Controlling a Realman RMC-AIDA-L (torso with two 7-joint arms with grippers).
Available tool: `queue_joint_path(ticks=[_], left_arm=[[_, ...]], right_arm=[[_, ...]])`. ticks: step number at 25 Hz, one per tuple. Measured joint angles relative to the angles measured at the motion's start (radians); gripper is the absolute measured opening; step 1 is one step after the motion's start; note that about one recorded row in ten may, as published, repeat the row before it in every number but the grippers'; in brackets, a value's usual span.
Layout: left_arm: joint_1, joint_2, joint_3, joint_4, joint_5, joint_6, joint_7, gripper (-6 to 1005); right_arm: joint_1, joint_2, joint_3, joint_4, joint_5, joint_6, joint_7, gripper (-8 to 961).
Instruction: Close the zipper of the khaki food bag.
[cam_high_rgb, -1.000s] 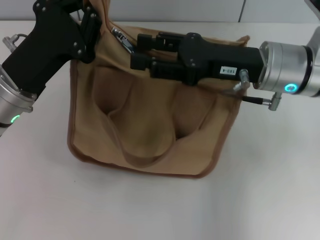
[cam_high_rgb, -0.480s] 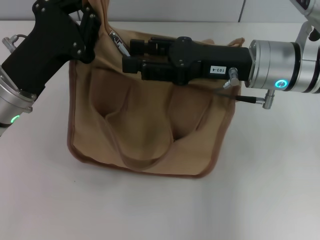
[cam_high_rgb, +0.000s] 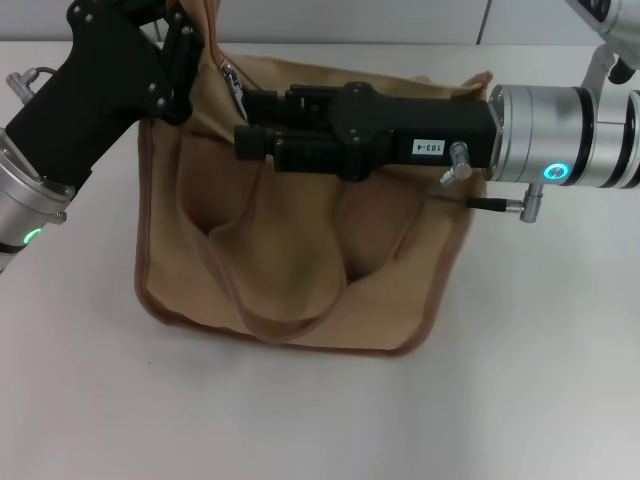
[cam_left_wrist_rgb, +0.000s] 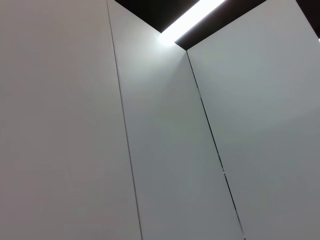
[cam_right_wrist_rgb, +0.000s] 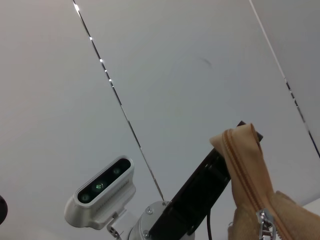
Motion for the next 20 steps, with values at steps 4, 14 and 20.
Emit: queue_joint_path(ticks=[4,14,20], left_arm=[[0.0,0.0,0.0,-0.007,0.0,0.0,0.02,39],[-0.002,0.0,0.001,-0.013,0.0,-0.003,0.015,38],[-0.001,0.004,0.004,-0.001,0.0,-0.008,-0.048,37]], right_arm=[[0.001,0.0,0.0,0.0,0.002,0.012,0.008,635],[0.018,0.001,-0.012,0.001,0.004,0.039,0.045,636],[0.023,0.001,-0.022,0.001,0.008,0.036,0.052,636]])
